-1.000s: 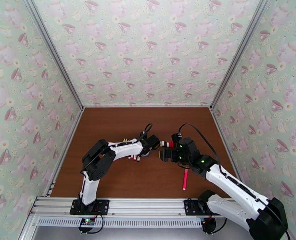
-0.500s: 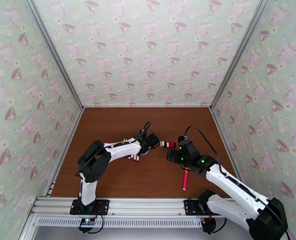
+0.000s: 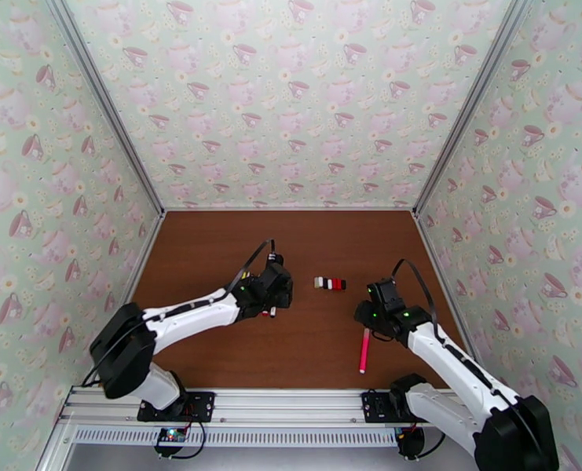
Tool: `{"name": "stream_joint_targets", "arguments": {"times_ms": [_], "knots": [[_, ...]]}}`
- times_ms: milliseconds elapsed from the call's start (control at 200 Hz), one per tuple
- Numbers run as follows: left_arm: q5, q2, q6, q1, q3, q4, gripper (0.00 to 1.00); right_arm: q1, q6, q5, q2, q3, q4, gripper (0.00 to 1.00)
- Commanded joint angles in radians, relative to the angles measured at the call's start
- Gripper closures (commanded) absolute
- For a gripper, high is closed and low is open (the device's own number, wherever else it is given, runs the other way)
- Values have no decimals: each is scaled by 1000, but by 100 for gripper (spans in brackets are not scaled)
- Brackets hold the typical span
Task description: Open the pen caps
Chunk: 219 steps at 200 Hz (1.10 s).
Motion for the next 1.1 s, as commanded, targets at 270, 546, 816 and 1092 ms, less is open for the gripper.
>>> {"name": "stream_joint_targets", "arguments": {"times_ms": [270, 546, 816, 1092], "knots": [[190, -95, 22, -2, -89, 205, 62, -39, -8, -108, 64, -54, 31, 58], [212, -63, 13, -2, -76, 210, 61, -40, -12, -145, 126, -55, 42, 59], [214, -57, 9, -2, -87, 222, 61, -36, -28, -150, 184, -43, 50, 63], [210, -58, 6, 1, -94, 225, 62, -18, -31, -128, 210, -32, 49, 77]]}}
